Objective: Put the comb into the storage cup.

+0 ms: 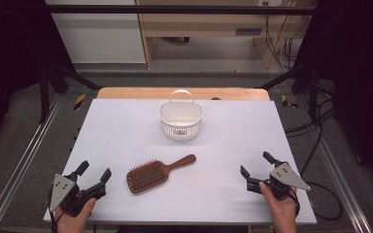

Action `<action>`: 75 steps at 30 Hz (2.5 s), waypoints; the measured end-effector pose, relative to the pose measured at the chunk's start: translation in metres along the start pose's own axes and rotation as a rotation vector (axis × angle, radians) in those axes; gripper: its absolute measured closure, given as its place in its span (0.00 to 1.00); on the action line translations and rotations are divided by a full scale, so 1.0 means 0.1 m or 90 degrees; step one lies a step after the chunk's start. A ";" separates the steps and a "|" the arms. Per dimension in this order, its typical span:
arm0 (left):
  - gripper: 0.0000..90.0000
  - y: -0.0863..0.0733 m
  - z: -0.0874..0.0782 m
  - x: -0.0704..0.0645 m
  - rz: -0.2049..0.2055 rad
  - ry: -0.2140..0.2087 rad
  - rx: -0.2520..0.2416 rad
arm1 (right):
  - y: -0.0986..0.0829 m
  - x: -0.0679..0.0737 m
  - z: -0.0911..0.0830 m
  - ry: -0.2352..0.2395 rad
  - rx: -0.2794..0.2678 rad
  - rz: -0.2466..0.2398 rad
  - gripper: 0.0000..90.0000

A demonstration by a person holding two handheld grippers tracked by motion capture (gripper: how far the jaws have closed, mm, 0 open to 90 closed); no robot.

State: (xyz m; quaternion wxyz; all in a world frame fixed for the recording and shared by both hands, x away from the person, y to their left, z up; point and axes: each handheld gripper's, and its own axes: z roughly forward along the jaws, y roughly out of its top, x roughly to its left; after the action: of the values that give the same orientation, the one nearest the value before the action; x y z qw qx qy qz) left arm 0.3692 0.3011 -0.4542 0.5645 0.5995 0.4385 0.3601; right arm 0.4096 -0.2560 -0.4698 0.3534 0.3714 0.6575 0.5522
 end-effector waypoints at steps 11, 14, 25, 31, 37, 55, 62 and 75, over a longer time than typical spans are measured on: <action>0.56 0.00 -0.02 -0.07 0.015 -0.014 0.032 | -0.01 0.01 0.01 0.001 0.007 0.000 0.06; 0.67 0.00 -0.03 -0.09 0.022 -0.013 0.050 | 0.00 0.02 0.01 0.002 0.010 -0.003 0.06; 1.00 -0.04 0.05 -0.22 0.031 -0.079 0.152 | -0.01 0.03 0.03 0.002 0.018 -0.008 0.06; 1.00 -0.11 0.14 -0.32 0.044 -0.098 0.218 | -0.02 0.04 0.05 0.002 0.026 -0.010 0.06; 1.00 -0.15 0.20 -0.36 0.052 -0.124 0.258 | -0.02 0.07 0.07 0.007 0.031 -0.020 0.06; 1.00 -0.20 0.42 -0.36 0.061 -0.099 0.275 | -0.03 0.09 0.08 0.012 0.039 -0.023 0.07; 1.00 -0.19 0.54 -0.30 0.068 -0.100 0.274 | -0.04 0.10 0.10 0.015 0.045 -0.026 0.07; 1.00 -0.14 0.78 -0.35 0.087 -0.126 0.287 | -0.04 0.14 0.11 0.024 0.053 -0.028 0.07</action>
State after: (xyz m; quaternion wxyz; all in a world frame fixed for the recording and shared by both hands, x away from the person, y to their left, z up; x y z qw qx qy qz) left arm 0.4271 0.2404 -0.4744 0.4309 0.7707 0.4088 0.2305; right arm 0.4122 -0.2385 -0.4760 0.3373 0.3610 0.6941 0.5236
